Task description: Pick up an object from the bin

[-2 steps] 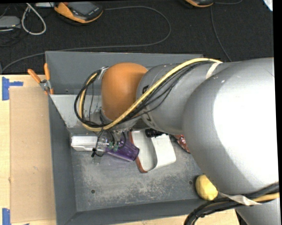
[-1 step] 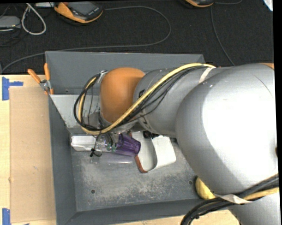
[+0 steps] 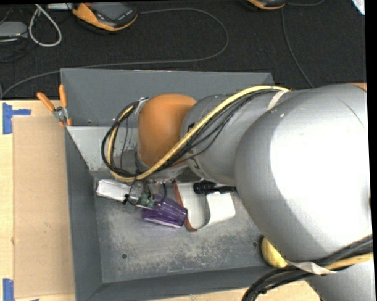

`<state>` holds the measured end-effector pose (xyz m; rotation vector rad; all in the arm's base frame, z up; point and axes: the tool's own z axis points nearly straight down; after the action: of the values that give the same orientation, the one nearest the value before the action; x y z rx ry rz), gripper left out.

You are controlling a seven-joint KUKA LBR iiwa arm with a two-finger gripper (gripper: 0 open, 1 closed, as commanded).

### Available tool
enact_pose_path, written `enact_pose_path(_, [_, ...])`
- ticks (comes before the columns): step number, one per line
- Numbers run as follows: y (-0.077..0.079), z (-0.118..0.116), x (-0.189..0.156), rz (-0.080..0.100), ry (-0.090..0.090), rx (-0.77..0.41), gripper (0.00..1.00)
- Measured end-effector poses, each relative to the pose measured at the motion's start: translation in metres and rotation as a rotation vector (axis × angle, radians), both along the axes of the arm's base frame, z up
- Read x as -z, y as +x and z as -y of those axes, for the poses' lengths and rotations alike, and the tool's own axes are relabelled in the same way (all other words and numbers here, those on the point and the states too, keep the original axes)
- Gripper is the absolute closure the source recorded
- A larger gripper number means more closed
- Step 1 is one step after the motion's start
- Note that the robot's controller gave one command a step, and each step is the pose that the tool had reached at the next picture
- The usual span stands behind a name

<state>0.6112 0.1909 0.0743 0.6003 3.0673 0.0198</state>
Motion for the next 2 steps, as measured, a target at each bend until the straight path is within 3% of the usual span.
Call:
enact_pose_path(1, [0.000,0.000,0.000,0.000,0.000,0.001,1.00])
enact_pose_path(2, [-0.002,0.002,-0.022,-0.008,-0.003,0.002,1.00])
